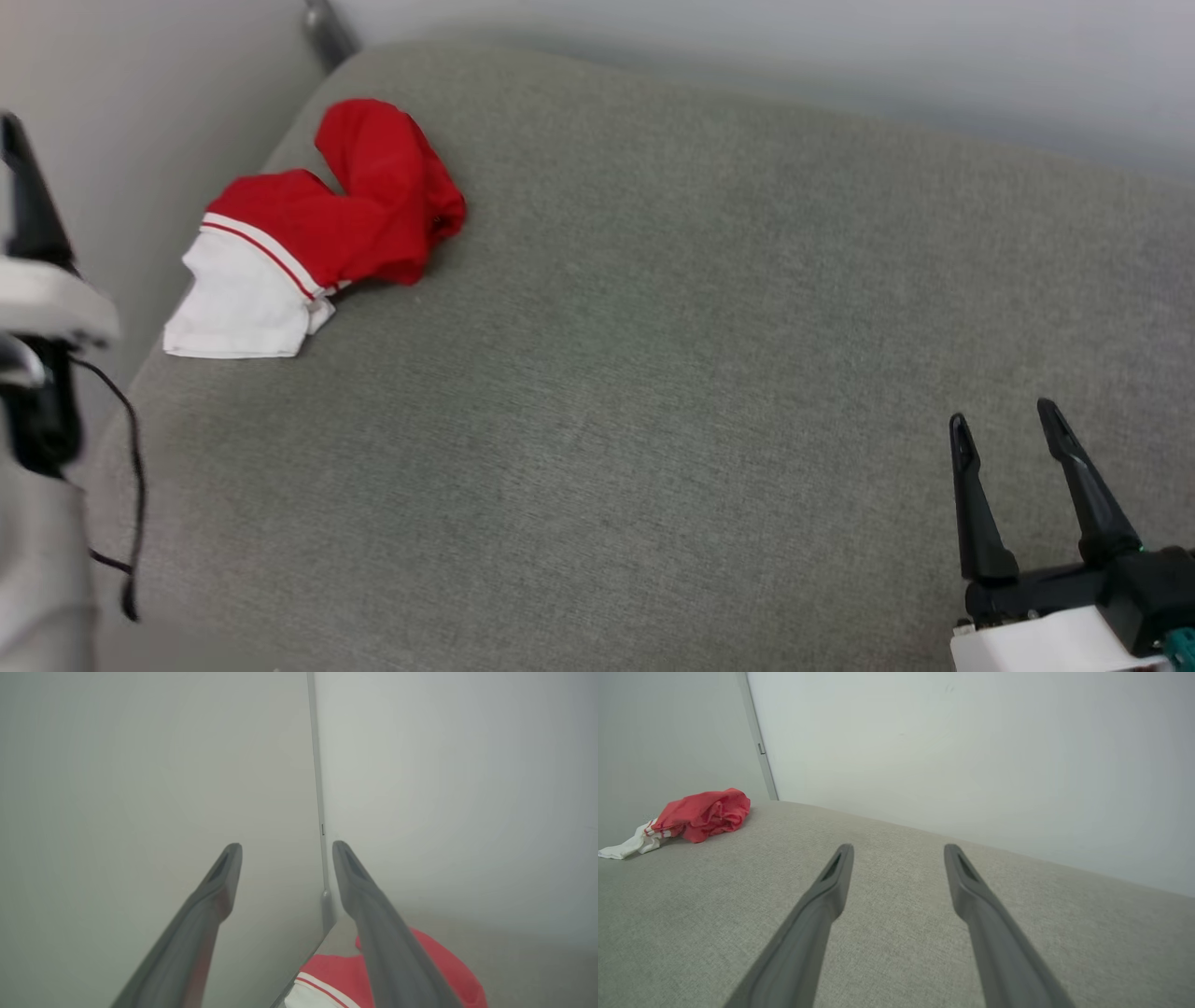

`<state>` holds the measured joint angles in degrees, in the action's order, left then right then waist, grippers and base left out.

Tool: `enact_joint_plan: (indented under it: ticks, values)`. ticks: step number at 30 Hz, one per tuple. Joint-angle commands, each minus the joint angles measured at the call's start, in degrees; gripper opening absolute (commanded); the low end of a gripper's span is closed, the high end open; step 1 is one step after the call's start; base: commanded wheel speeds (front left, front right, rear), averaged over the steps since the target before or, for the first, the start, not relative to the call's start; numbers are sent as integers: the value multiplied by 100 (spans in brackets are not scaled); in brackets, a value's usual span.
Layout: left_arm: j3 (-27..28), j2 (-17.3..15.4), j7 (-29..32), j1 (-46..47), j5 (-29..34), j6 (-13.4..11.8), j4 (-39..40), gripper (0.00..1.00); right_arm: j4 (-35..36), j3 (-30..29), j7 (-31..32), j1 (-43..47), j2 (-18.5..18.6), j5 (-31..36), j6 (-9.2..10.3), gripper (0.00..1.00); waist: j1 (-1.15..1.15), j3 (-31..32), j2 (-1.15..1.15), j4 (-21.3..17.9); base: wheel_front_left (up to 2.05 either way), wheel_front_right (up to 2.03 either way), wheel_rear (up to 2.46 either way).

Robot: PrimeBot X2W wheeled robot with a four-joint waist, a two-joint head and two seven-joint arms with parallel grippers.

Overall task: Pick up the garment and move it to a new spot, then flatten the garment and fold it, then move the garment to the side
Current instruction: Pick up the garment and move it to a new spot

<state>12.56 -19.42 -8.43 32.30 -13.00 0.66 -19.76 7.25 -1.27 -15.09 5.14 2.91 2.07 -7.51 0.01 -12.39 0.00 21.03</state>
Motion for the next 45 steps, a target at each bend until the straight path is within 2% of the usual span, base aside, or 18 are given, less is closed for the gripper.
enact_joint_plan:
  ticks: [1, 6, 10, 16, 24, 27, 32, 41, 42, 43, 45]
  values:
    - [0, -71, 123, 166, -28, 61, -80, 100, 34, -16, -12, -106, -5, 16, 4, 100, -1, -273, 0, -160, 0, 0, 0]
    - [-105, -704, 1166, 1074, -288, 449, -467, 100, 133, -37, -12, -345, -4, 150, 4, 100, -1, -755, 0, -335, 0, 0, 0]
    - [-405, -1090, 2111, 1737, -611, 626, -748, 100, 231, -35, -12, -549, -4, 261, 4, 100, -1, -1127, 0, -441, 0, 0, 0]
    - [-1186, -1518, 3668, 2361, -1393, 669, -1059, 100, 407, 13, -12, -831, -4, 394, 4, 100, -1, -1626, 0, -606, 0, 0, 0]
    - [-2154, -2181, 5362, 2402, -2763, 669, -1066, 100, 638, 87, -12, -1172, -4, 516, 4, 100, -1, -2136, 0, -904, 0, 0, 0]
    - [-2350, -2330, 5666, 2306, -3089, 669, -1104, 100, 723, 90, -12, -1283, -4, 541, 4, 100, -1, -2328, 0, -993, 0, 0, 0]
    - [-2736, -2427, 5878, 2189, -3249, 670, -1311, 100, 811, 110, -12, -1389, -4, 610, 4, 100, -1, -2609, 0, -1088, 0, 0, 0]
    - [-3553, -2122, 5854, 2038, -3352, 672, -1729, 100, 803, 123, -11, -1475, -4, 692, 4, 100, -1, -2785, 0, -1118, 0, 0, 0]
    - [-3627, -2140, 5833, 2041, -3374, 672, -1753, 54, 783, 126, -11, -1474, -4, 691, 4, 100, -1, -2759, 0, -1114, 0, 0, 0]
    - [-3680, -2163, 5836, 2044, -3397, 672, -1773, 0, 767, 121, -11, -1466, -4, 680, 4, 100, -1, -2720, 0, -1106, 0, 0, 0]
    - [-3746, -2276, 5739, 2094, -3466, 672, -1759, 0, 730, 141, -11, -1451, -4, 648, 4, 100, -1, -2612, 0, -1088, 0, 0, 0]
